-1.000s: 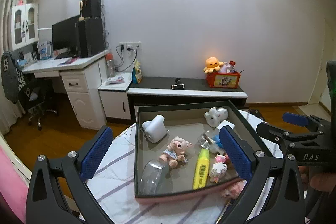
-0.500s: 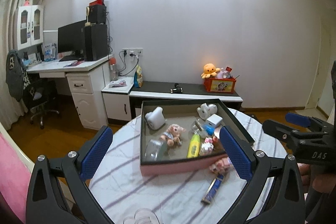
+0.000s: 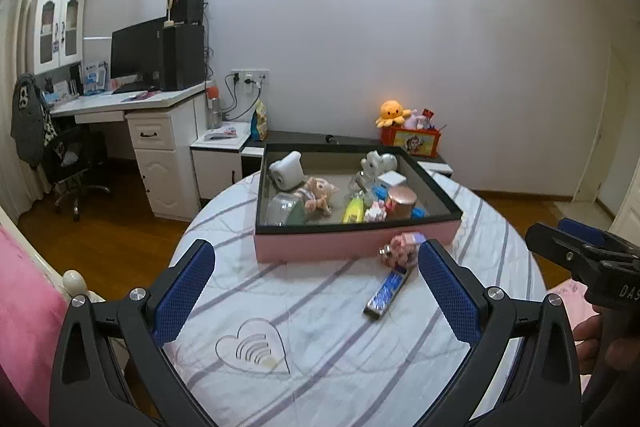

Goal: Organize rigid objects
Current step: 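Withdraw both tools toward the blue-gold box and block figure, then grasp the blue-gold box with left tool while right tool grasps the pink-purple block figure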

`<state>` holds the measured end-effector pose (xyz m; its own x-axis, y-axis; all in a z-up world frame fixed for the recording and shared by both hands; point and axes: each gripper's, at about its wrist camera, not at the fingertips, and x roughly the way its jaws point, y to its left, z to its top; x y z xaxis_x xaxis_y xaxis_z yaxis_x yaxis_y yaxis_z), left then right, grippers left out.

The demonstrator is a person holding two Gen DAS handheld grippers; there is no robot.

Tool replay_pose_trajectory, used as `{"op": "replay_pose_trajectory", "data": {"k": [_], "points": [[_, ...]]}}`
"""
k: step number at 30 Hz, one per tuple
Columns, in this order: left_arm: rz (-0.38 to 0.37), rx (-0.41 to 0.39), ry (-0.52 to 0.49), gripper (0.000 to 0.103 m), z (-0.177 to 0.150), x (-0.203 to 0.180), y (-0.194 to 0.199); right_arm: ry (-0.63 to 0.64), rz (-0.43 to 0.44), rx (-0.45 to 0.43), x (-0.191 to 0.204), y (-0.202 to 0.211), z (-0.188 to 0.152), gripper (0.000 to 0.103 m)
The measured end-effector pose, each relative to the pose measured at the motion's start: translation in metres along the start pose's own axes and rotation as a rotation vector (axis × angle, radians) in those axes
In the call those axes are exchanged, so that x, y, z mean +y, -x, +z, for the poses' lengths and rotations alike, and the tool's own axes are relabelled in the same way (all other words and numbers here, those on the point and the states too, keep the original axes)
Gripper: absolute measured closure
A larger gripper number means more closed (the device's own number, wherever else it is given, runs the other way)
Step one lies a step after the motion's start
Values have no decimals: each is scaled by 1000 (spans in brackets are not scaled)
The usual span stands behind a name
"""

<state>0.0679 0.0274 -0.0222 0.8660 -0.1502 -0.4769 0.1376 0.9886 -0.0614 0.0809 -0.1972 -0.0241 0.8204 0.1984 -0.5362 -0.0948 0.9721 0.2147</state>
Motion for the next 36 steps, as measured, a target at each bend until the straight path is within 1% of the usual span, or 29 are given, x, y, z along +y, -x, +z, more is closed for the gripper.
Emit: {"op": "replay_pose_trajectory", "data": {"k": [5, 8, 15, 22, 25, 29, 36], "points": [[3, -2, -14, 0, -10, -7, 12, 13, -18, 0, 1, 5, -9, 0], [5, 0, -18, 0, -13, -8, 15, 9, -7, -9, 2, 8, -10, 0], [2, 13, -2, 0, -18, -8, 12, 12, -12, -30, 4, 14, -11, 0], [-9, 33, -9, 0, -23, -13, 5, 11, -9, -34, 5, 16, -13, 0], [-21, 51, -23, 0, -26, -19, -4, 4, -11, -25, 1, 13, -16, 0], [-38, 112, -48, 0, -33, -28, -29, -27, -28, 3, -13, 4, -21, 0], [-45, 220, -130, 0, -47, -52, -88, -65, -57, 39, -36, -15, -28, 0]]}}
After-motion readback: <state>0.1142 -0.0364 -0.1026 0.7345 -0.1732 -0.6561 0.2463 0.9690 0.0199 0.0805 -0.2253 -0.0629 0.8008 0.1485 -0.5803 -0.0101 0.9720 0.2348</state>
